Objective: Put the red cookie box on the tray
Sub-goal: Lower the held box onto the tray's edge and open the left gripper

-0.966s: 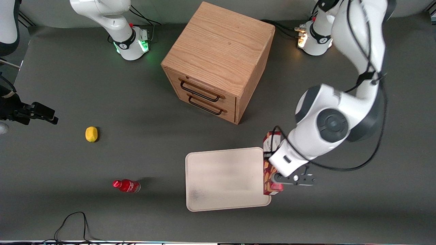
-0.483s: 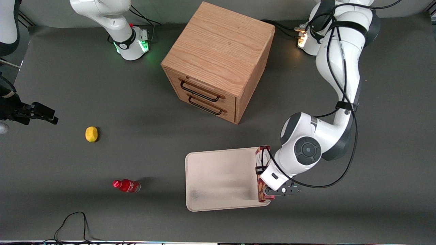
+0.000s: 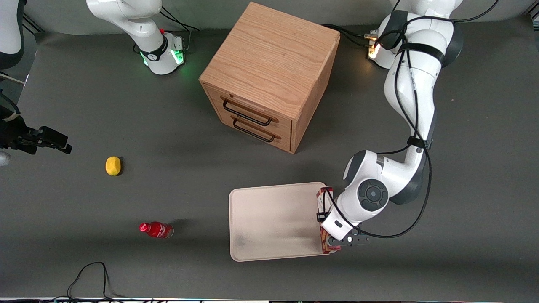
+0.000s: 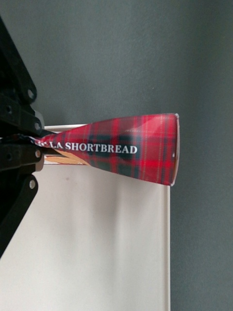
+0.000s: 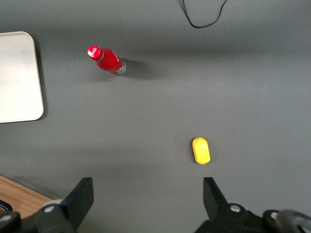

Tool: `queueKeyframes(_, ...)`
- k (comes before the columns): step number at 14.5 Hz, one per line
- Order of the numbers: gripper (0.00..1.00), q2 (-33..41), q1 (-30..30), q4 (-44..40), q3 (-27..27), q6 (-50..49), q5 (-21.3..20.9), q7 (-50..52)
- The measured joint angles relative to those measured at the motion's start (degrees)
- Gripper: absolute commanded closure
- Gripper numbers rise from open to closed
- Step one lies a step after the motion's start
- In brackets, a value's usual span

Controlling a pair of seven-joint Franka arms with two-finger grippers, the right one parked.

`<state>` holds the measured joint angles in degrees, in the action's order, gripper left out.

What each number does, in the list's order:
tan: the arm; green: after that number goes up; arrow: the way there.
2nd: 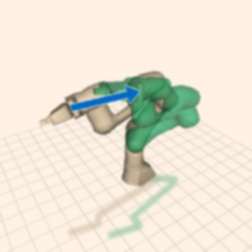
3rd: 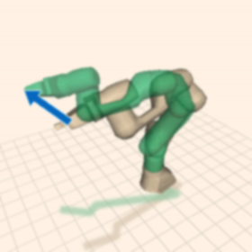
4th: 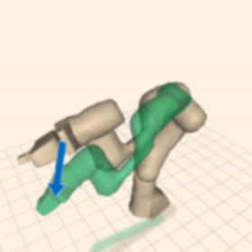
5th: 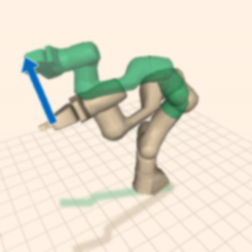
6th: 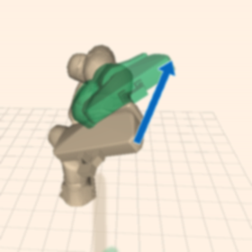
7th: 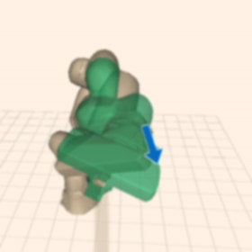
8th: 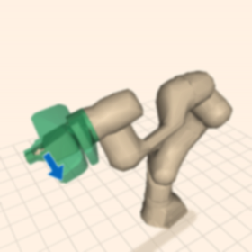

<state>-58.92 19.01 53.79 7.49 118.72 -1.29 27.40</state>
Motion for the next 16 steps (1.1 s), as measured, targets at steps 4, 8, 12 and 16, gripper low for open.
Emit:
queueKeyframes(4, 0.81, -0.58, 0.82, -0.05, -0.03, 0.57, 0.0, 1.77)
queueKeyframes(8, 0.0, -0.88, 0.88, -0.12, -0.13, 0.96, -0.01, 2.02)
queueKeyframes(12, 0.0, -0.85, 0.88, -1.04, -0.28, -2.34, -0.02, 2.07)
queueKeyframes(16, 0.0, 2.55, 0.58, -2.65, -0.56, -11.87, -0.4, 0.63)
